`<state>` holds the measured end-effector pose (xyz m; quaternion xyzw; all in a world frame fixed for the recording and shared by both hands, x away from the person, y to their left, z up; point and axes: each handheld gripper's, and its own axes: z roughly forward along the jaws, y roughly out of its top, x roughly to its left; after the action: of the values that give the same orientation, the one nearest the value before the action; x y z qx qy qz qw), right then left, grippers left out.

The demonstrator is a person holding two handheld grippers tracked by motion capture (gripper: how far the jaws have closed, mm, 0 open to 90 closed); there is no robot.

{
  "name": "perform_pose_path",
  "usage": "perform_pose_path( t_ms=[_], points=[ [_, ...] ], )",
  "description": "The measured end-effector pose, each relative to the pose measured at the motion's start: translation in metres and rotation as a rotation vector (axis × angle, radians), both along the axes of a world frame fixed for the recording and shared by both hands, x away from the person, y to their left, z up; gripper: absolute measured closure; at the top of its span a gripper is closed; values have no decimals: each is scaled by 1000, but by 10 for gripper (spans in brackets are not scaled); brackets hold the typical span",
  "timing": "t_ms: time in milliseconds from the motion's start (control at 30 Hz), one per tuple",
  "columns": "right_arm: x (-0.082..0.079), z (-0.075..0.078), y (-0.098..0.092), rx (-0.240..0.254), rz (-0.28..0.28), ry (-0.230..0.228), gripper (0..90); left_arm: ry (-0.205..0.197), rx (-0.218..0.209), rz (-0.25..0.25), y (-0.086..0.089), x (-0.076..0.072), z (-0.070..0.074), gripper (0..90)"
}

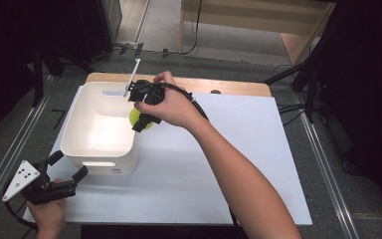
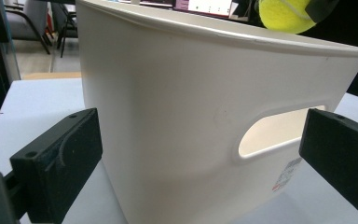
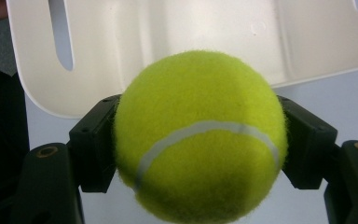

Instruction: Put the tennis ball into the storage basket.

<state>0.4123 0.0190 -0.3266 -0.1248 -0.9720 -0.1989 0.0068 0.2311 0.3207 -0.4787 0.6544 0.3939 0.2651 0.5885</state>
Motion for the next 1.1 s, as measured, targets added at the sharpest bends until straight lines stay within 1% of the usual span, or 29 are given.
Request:
perform_pose_path(
  t_ms=[33, 67, 100, 200, 233, 433, 467, 633, 667, 733, 1100],
  points=[
    [0, 0, 1, 3, 11, -3, 237, 0, 0, 0, 0, 0, 0, 0],
    [-1, 1, 3, -5, -2, 6, 238, 1, 0, 0, 0, 0, 0, 0],
    [0, 1, 4, 3, 14, -4, 238, 1, -1, 0, 0, 0, 0, 0],
    [-1, 3, 8, -4, 11, -1, 238, 0, 0, 0, 0, 0, 0, 0],
    [-1, 3, 10, 6, 16, -7, 237, 0, 0, 0, 0, 0, 0, 0],
    [-3, 6, 18, 2, 29, -9, 238, 0, -2, -1, 0, 0, 0, 0],
    [-4, 5, 20, 10, 31, -11, 238, -1, -1, -1, 0, 0, 0, 0],
    [-6, 4, 27, 1, 38, -6, 238, -1, -1, -1, 0, 0, 0, 0],
    [-6, 3, 29, 6, 53, -9, 238, 0, -2, -1, 0, 0, 0, 0],
    [-7, 3, 31, 1, 45, -5, 238, 0, -2, -1, 0, 0, 0, 0],
    [-8, -1, 45, 3, 71, -5, 238, 0, -3, -1, 0, 0, 0, 0]
  ],
)
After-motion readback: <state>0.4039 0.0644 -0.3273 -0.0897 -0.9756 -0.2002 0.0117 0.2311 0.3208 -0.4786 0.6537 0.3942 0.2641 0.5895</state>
